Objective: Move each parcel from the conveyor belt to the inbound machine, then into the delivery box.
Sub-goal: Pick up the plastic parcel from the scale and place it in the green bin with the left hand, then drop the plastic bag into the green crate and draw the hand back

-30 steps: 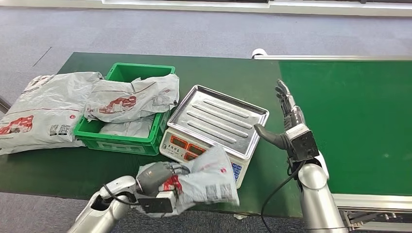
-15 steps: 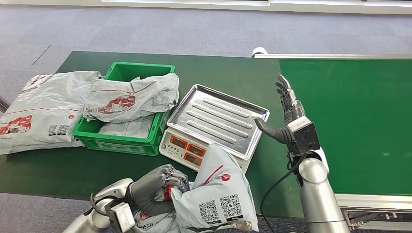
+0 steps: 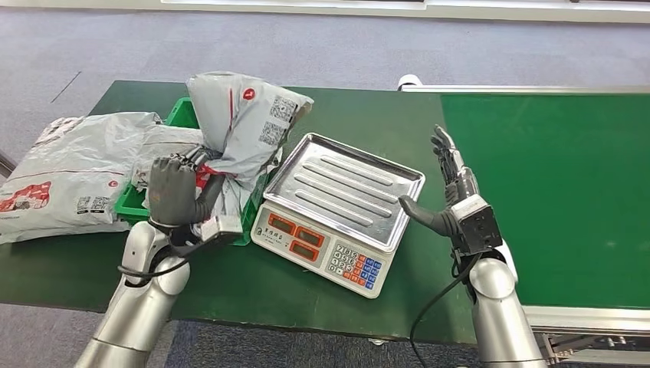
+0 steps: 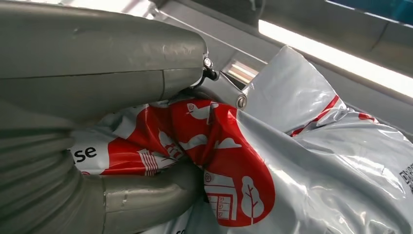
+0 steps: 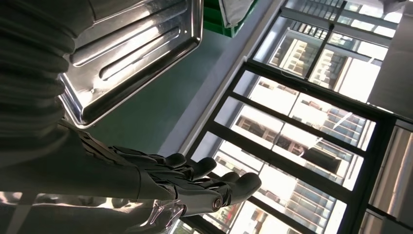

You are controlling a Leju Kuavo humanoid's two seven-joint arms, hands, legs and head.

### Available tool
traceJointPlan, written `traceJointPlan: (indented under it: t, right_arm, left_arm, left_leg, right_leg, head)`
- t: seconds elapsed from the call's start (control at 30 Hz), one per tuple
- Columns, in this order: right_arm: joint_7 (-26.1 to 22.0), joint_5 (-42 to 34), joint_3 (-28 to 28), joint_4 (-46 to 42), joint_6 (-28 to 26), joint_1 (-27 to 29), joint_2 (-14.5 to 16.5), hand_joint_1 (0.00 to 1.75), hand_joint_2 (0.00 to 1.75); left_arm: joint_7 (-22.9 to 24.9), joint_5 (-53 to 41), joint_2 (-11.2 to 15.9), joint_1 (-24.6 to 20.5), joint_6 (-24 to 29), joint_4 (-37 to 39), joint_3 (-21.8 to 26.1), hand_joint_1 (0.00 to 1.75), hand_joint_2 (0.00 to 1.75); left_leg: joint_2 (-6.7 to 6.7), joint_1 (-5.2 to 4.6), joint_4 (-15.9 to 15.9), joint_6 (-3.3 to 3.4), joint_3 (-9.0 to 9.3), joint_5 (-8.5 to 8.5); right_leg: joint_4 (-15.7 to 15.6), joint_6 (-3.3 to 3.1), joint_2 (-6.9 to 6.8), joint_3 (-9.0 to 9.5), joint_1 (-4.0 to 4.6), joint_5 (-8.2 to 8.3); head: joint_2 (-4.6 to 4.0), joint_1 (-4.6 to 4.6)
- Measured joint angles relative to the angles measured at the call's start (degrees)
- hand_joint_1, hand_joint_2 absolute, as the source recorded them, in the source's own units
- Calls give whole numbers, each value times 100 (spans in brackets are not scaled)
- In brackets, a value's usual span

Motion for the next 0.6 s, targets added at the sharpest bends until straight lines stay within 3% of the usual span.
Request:
traceJointPlan:
  t: [0.33, 0.4, 0.5, 0.6]
  right_arm:
    - [-4, 0, 46, 102, -3, -141, 41, 0, 175]
    - [-4, -1, 47, 128, -4, -167, 47, 0, 175]
    - [-10, -2, 49, 177, -5, -218, 62, 0, 175]
    - [-24, -2, 49, 236, -4, -252, 65, 0, 175]
  left_arm:
    - [1108, -1365, -23, -1227, 530, 1752, 294, 175, 175]
    - [1514, -1773, -11, -1538, 316, 2227, 298, 175, 175]
    - [2077, -2265, -11, -2073, -448, 3056, 298, 157, 175]
    - [2261, -2393, -54, -2518, -1127, 3778, 298, 147, 175]
  left_leg:
    - [-3, 1, 1, 0, -5, 0]
    - [-7, 1, 2, 1, -6, 2]
    - [-5, 1, 2, -2, -6, 4]
    - [-1, 1, 2, -4, -6, 5]
  right_leg:
    - [0, -2, 0, -6, -1, 1]
    - [0, -2, -3, -6, -1, 1]
    - [1, -5, -1, -7, -1, 5]
    - [1, -6, 2, -9, -1, 8]
  head:
    - [0, 0]
    - [0, 0]
    - [0, 0]
    - [0, 0]
